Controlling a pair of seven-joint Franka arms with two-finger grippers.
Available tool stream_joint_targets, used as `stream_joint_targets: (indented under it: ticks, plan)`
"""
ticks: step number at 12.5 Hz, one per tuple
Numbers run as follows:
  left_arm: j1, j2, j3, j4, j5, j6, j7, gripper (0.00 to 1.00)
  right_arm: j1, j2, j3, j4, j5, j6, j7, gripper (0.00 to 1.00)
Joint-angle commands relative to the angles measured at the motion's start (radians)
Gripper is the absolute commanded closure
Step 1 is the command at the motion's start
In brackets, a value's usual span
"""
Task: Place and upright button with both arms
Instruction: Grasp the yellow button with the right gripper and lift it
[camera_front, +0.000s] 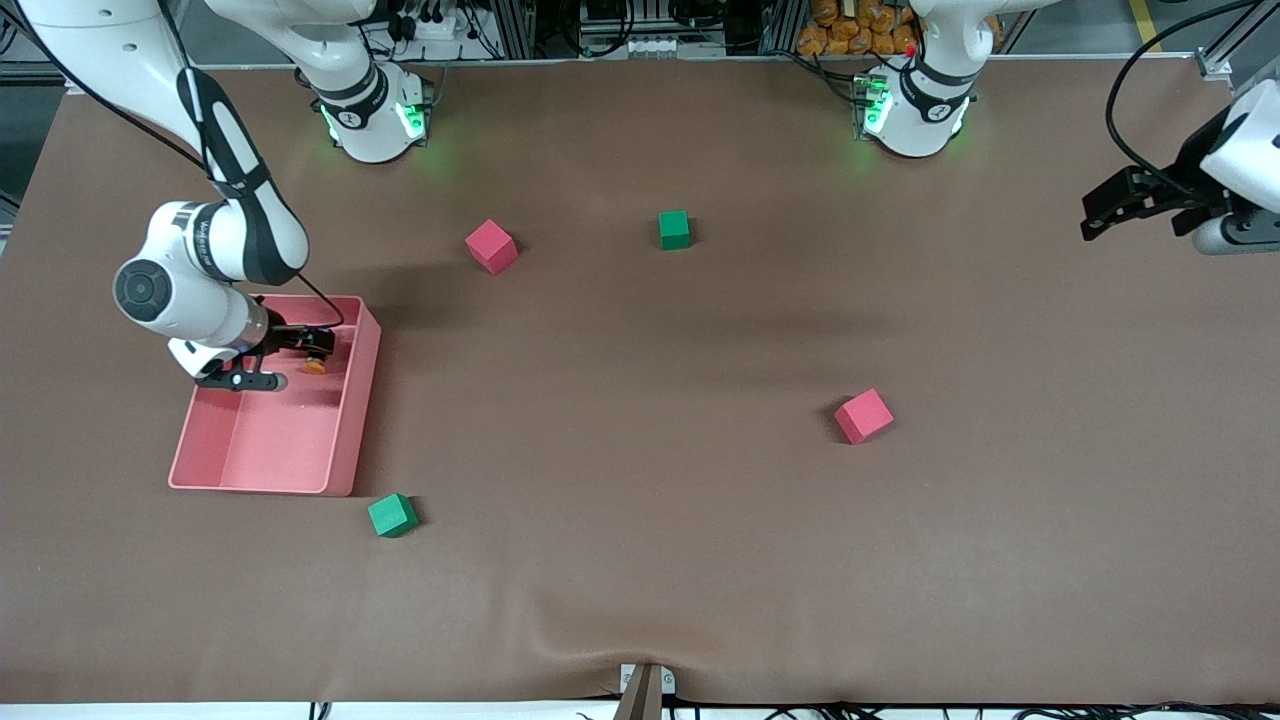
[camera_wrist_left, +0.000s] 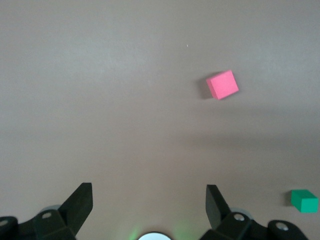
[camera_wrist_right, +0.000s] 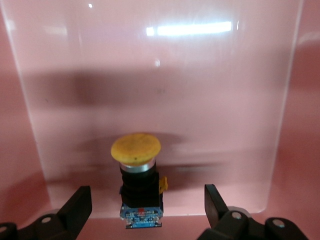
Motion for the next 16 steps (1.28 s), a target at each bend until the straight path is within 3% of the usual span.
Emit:
stream_joint_targets:
  ticks: [1,3,5,6,9,11,16]
  plan:
    - [0.053,-0.001,-0.004,0.007,-0.033,0.049,0.036,0.0,0.016,0.002,-0.002,-0.044,0.067,0.028,0.004,0.0]
    - [0.071,0.019,-0.004,0.004,-0.046,0.063,0.053,0.0,0.026,0.021,-0.002,-0.048,0.11,0.031,0.002,0.0]
    - [0.071,0.022,-0.004,0.002,-0.046,0.063,0.067,0.0,0.023,0.021,-0.004,-0.048,0.11,0.033,-0.008,0.72]
    - [0.07,0.023,-0.005,-0.001,-0.046,0.063,0.065,0.0,0.017,0.021,-0.004,-0.047,0.11,0.036,-0.011,0.85]
    - [0.061,0.04,-0.011,0.001,-0.044,0.07,0.065,0.0,0.007,0.021,-0.007,-0.041,0.109,0.102,-0.024,0.97]
    - [0.051,0.057,-0.017,0.001,-0.044,0.078,0.064,0.0,0.009,-0.019,-0.028,-0.009,0.107,0.094,-0.092,1.0]
    - [0.051,0.066,-0.072,0.024,-0.049,0.078,0.05,0.0,0.0,-0.063,-0.089,0.088,0.104,0.079,-0.534,1.0]
